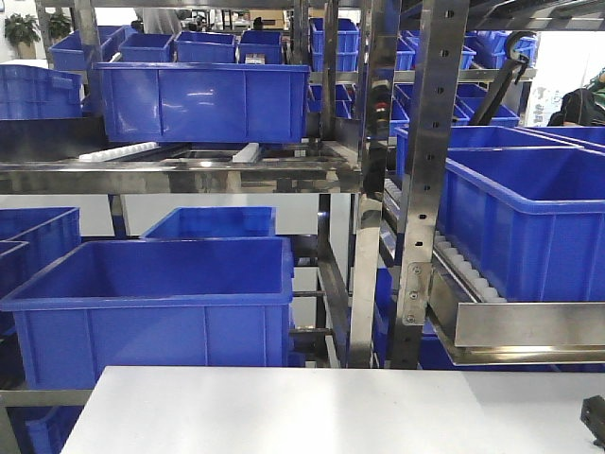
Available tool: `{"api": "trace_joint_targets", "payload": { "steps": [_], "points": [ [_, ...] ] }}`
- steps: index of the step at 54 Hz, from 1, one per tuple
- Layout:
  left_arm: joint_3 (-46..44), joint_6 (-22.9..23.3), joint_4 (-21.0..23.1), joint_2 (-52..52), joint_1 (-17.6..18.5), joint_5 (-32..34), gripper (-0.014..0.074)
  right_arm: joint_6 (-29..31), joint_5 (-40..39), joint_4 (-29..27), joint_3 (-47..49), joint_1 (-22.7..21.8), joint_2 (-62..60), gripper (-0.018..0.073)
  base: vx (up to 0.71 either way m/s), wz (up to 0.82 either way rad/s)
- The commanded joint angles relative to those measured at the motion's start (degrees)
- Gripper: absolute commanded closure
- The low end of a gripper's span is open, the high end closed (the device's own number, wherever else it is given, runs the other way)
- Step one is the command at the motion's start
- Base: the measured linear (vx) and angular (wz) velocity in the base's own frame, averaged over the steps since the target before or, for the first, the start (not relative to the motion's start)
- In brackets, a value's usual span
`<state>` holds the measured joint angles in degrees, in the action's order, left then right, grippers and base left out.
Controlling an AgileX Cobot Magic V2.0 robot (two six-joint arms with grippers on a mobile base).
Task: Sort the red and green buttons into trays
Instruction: 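Close the left gripper on the green button and lift it, then drive the base away from the shelving holding both buttons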
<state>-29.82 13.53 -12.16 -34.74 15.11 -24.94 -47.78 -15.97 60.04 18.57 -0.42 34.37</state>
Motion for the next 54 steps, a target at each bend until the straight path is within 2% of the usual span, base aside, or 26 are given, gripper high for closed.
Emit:
{"api": "trace_joint_targets", "payload": {
  "steps": [1,5,11,54],
  "points": [
    [1.11,-0.12,0.8,4.98,0.21,5.46,0.0595,-5.01,-3.54,6.63,1.72,-0.2,-2.04,0.0568,0.0,0.0],
    [2.96,-0.12,0.74,8.67,0.21,7.07,0.0595,-8.29,-3.54,11.63,1.72,-0.2,-3.54,0.0568,0.0,0.0],
    [4.57,-0.12,0.19,11.2,0.21,10.03,0.0595,-11.11,-3.54,15.22,1.72,-0.2,-4.29,0.0568,0.0,0.0],
    [4.82,0.12,0.32,11.6,0.21,10.48,0.0595,-11.79,-3.76,15.22,1.72,-0.2,-4.29,0.0568,0.0,0.0]
  ]
}}
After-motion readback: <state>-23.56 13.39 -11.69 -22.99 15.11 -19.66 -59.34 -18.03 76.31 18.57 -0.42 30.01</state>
